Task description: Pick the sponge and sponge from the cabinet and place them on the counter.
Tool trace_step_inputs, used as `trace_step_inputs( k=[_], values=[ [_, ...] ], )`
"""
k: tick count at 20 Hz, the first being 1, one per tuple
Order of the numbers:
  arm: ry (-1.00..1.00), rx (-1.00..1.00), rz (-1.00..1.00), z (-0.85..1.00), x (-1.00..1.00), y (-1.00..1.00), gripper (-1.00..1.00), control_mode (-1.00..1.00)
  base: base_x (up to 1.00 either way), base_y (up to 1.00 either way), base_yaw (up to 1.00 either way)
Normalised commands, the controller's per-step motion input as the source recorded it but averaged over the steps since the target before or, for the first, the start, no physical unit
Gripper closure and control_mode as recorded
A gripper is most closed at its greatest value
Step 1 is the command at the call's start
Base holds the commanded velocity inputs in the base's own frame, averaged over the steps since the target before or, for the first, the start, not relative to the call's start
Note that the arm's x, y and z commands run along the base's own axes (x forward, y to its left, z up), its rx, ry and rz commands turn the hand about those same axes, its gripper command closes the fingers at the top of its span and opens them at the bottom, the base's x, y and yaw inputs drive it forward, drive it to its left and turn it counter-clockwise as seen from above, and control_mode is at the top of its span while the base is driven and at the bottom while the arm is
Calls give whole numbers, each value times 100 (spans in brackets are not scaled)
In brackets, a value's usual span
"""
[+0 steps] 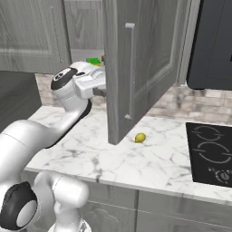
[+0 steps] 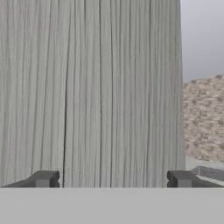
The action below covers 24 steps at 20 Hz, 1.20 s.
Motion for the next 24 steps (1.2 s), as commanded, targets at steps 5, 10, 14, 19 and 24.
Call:
trace_step_inputs(
  k=[5,10,14,19,24],
  values=[
    [-12,7,0,0,0,-47,-100,-100,0,0,0],
    [-13,10,0,0,3,-53,-100,-100,0,0,0],
    [-13,10,1,0,7,-57,-100,-100,0,0,0],
    [-12,10,2,0,9,-54,-100,-100,0,0,0],
    [-11,11,3,0,14,-49,-100,-100,0,0,0]
  ],
)
